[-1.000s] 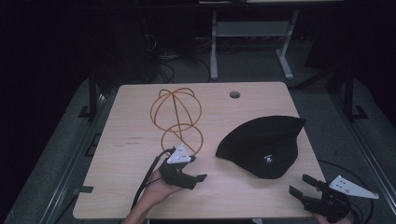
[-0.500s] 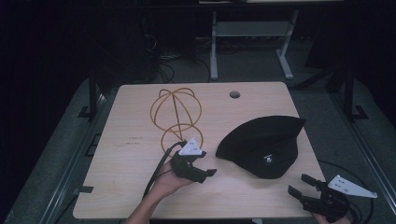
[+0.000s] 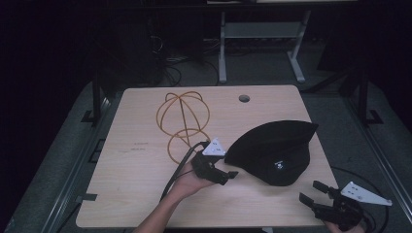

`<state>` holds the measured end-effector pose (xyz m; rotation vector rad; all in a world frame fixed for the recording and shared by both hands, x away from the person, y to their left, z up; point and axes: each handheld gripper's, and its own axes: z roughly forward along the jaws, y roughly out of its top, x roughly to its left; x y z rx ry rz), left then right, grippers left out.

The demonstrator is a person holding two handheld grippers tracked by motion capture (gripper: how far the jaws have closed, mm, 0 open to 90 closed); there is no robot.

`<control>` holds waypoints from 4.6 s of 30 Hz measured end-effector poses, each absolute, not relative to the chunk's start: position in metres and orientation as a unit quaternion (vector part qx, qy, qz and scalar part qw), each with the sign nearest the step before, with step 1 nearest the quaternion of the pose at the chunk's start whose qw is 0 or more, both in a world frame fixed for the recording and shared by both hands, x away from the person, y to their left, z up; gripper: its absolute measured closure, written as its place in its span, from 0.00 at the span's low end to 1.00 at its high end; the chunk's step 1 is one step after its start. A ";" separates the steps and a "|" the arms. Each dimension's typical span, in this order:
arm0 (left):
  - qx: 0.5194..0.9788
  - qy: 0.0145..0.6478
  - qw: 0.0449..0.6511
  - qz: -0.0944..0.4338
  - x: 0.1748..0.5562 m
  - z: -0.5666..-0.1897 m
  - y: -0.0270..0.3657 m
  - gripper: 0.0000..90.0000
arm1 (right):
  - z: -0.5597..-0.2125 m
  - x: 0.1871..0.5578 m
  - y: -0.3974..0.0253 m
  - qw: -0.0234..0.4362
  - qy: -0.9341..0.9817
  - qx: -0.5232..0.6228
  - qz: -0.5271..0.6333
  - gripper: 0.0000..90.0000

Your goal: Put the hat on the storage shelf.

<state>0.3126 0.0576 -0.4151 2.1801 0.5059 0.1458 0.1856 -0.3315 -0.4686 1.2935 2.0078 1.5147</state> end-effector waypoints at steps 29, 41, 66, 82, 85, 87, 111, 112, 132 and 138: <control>0.897 0.184 0.398 0.054 0.331 -0.424 0.020 0.64 | -0.468 0.190 -0.332 0.151 0.695 0.455 0.535 0.22; 0.904 0.145 0.402 0.019 0.313 -0.426 0.006 0.94 | -0.470 0.193 -0.334 0.146 0.689 0.464 0.538 0.22; 0.831 0.228 0.505 -0.051 0.308 -0.422 0.027 0.95 | -0.462 0.213 -0.337 0.112 0.621 0.520 0.576 0.20; 0.827 0.222 0.513 -0.063 0.306 -0.420 0.025 0.95 | -0.479 0.244 -0.332 0.005 0.573 0.566 0.593 0.21; 0.829 0.218 0.512 -0.064 0.306 -0.420 0.024 0.95 | -0.480 0.246 -0.331 -0.006 0.570 0.566 0.595 0.27; 0.831 0.215 0.509 -0.063 0.306 -0.420 0.023 0.95 | -0.481 0.250 -0.328 -0.014 0.571 0.560 0.600 0.39; 0.850 0.192 0.489 -0.033 0.301 -0.415 0.025 0.95 | -0.452 0.251 -0.315 0.069 0.607 0.531 0.587 0.98; 0.851 0.193 0.487 -0.028 0.299 -0.414 0.025 0.95 | -0.449 0.252 -0.315 0.076 0.608 0.528 0.588 0.98; 0.878 0.155 0.451 0.047 0.287 -0.398 0.029 0.83 | -0.417 0.256 -0.317 0.097 0.602 0.498 0.616 0.99; 0.884 0.147 0.441 0.049 0.285 -0.397 0.033 0.77 | -0.409 0.255 -0.321 0.097 0.599 0.493 0.624 0.99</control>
